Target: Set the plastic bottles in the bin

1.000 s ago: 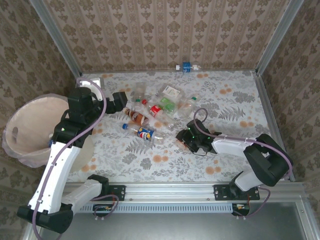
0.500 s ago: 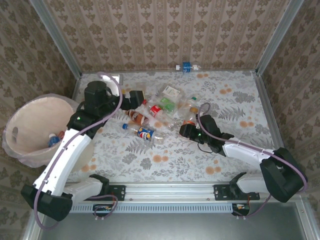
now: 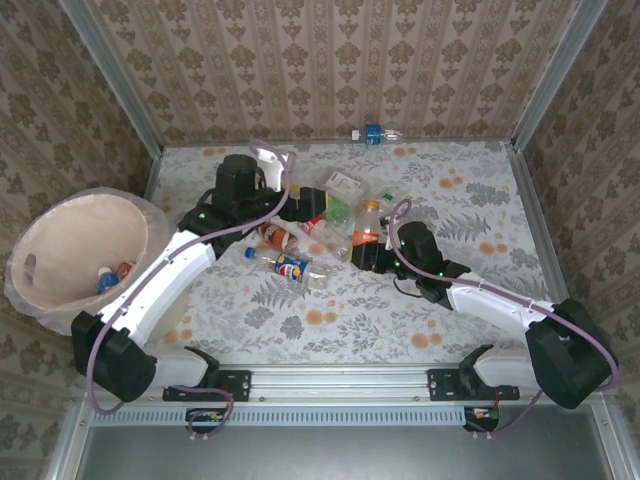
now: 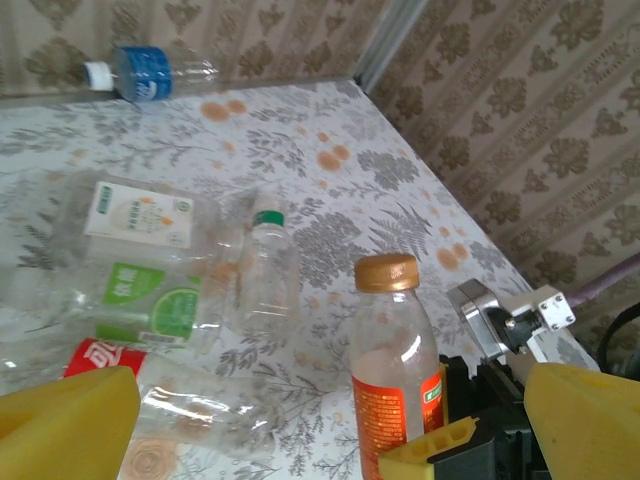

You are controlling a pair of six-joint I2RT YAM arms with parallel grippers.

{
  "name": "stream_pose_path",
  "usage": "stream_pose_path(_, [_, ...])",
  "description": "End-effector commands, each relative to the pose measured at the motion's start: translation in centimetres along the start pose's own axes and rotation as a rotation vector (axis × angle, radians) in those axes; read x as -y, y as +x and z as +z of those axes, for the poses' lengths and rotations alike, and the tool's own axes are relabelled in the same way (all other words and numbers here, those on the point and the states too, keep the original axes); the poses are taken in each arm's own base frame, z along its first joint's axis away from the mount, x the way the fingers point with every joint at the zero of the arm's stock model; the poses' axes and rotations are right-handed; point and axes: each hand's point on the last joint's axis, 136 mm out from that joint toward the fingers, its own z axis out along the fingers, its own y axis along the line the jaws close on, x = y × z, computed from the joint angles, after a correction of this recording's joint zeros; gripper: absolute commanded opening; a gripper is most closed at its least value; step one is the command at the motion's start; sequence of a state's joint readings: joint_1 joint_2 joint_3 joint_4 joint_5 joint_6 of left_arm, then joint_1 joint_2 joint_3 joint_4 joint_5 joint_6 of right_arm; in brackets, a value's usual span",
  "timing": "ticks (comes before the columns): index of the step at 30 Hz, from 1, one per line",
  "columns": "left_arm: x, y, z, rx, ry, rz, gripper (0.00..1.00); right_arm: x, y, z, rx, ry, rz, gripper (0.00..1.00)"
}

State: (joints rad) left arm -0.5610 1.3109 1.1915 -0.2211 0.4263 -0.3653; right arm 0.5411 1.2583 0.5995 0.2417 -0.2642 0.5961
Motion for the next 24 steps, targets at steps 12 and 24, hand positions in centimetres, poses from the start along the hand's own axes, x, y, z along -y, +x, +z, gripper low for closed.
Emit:
stream_pose_path(12, [5.6, 1.0, 5.1, -0.042, 0.246, 0.049, 0.98, -6.5, -3.8, 0.8, 0.036, -0.245, -0.216, 0.46])
stream_pose_path(24, [1.0, 3.0, 8.7, -0.138, 0.052, -0.12, 0.9, -7.7, -5.0, 0.8, 0.076, -0.268, -0.255, 0.47])
